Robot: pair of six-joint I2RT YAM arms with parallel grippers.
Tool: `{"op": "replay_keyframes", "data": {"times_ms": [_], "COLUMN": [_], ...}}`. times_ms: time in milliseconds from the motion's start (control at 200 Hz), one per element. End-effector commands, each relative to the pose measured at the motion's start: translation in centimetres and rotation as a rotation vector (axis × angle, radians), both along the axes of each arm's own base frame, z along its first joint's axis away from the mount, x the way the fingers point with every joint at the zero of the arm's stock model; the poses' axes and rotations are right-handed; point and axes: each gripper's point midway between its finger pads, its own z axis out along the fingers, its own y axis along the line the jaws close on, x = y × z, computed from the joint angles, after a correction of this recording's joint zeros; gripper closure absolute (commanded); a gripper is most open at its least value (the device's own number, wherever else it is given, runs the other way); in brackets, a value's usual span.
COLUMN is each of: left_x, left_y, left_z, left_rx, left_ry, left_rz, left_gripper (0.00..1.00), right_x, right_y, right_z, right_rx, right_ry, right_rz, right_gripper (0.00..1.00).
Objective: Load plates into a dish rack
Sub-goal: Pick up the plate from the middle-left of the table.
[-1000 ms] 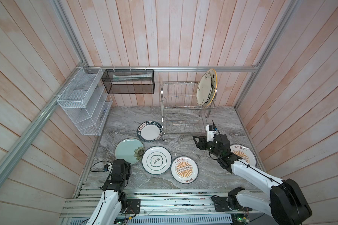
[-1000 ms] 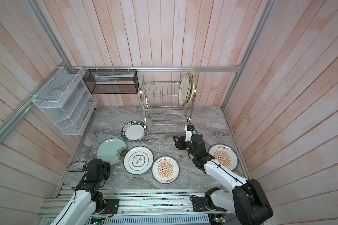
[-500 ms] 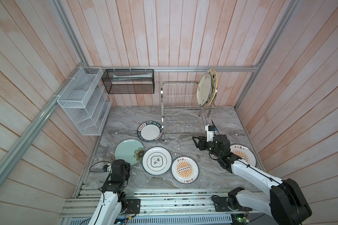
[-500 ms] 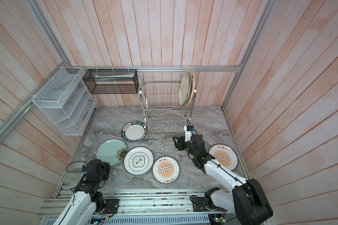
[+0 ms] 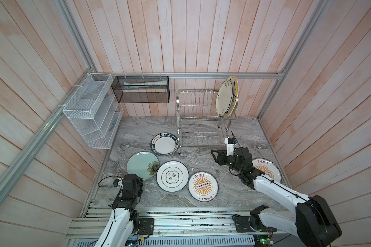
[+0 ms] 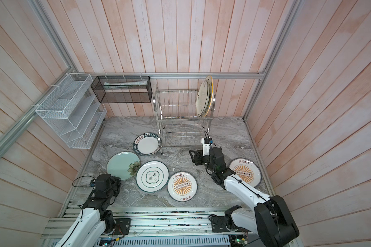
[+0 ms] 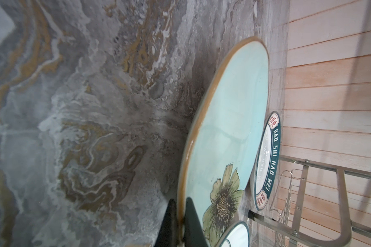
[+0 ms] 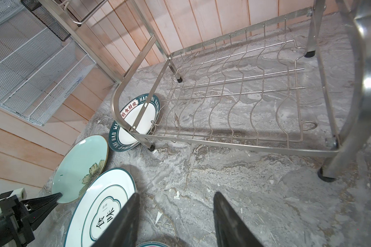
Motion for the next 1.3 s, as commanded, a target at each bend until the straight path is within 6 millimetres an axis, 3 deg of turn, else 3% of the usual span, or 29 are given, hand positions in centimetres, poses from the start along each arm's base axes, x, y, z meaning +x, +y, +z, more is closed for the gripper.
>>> {"op": "replay_keyframes", "data": {"times_ms": [0,905,1295], "left_x": [1.8,2.0,3.1], "left_y": [-0.2,1.7,1.2], "left_z": [2.8,5.5,7.1], "left_rx": [0.031,0.074,0.088], "left_ry": [-0.098,-0.142,-0.161], "left_rz": [-0.038,0.002,-0.06], "left_gripper": [1.0,1.0,1.0], "right_x": [0.5,0.5,0.3], "right_y": [0.4,1.4,2.0], "right_z": [1.0,0.7,0.6], "right_rx": [0.003,0.0,-0.004], "right_ry": [-0.018,-0.007,-0.006], "right_rz": [0.018,0.06,0.078], "right_gripper": [0.45,0.46,0.47]}}
